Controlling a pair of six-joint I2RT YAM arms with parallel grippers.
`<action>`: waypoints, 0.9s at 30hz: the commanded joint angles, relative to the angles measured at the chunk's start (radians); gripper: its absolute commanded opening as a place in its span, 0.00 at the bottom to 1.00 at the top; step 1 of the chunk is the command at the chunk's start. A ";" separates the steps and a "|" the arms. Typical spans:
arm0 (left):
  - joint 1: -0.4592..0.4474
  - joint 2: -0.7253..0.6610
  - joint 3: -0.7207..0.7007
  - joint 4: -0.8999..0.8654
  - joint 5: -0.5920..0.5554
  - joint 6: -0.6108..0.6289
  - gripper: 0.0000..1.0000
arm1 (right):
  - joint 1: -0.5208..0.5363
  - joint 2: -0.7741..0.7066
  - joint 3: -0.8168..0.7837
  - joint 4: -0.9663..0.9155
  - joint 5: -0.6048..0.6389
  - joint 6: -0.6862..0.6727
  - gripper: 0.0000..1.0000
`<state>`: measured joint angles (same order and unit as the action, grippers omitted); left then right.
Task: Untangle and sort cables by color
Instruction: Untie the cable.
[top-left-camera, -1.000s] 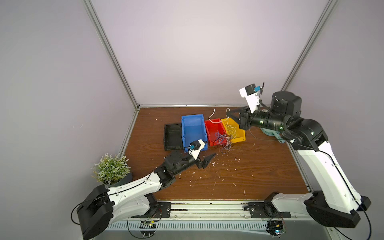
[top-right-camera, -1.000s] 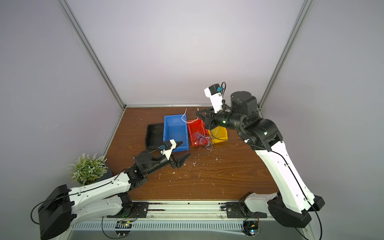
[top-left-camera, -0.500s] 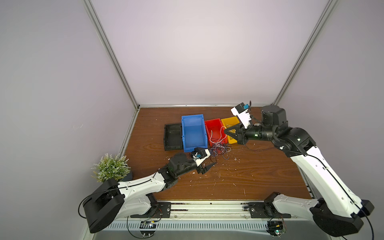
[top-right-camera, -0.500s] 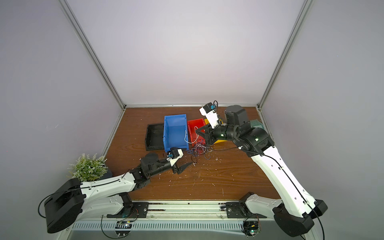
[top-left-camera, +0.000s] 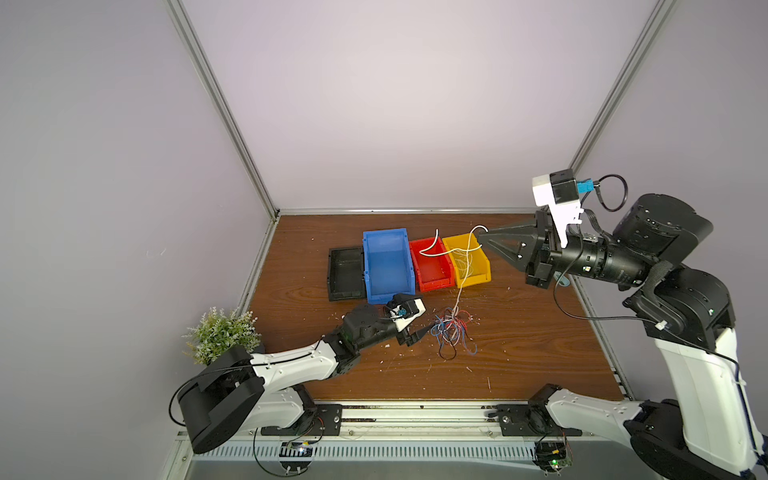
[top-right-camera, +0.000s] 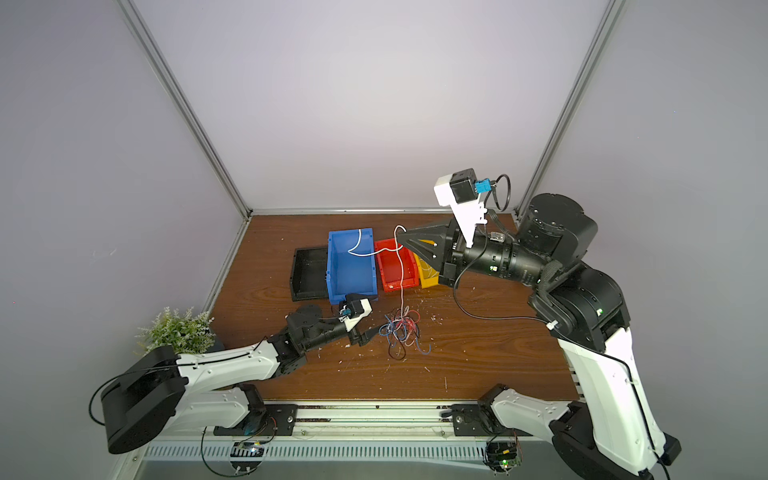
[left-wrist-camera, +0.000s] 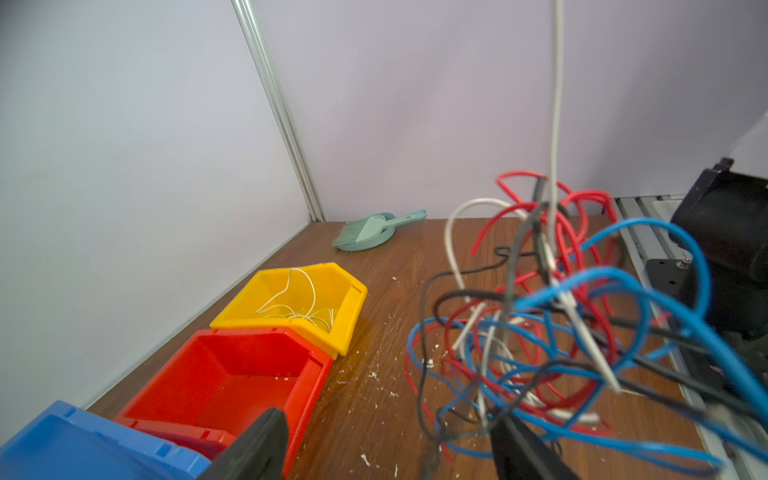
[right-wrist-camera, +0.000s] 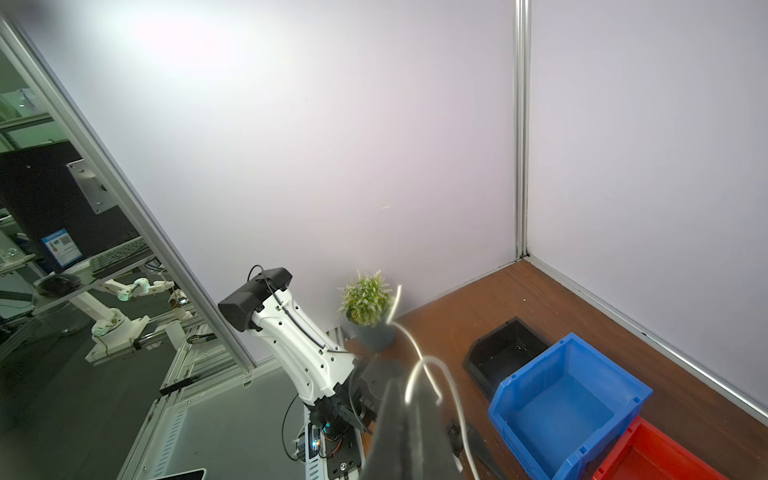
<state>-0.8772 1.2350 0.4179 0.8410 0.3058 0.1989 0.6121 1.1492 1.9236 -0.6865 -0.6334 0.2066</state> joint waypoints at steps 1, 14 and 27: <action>-0.005 0.009 0.023 0.037 0.058 0.017 0.80 | 0.000 -0.021 -0.086 0.087 -0.025 0.023 0.00; -0.066 0.226 0.033 0.170 0.221 0.033 0.75 | 0.000 -0.096 -0.317 0.173 0.073 0.108 0.00; -0.068 0.082 -0.041 -0.020 0.193 0.086 0.81 | 0.000 -0.123 -0.427 0.201 0.097 0.149 0.00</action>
<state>-0.9363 1.2953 0.3653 0.8352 0.5098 0.3042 0.6121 1.0344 1.4860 -0.5411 -0.5484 0.3481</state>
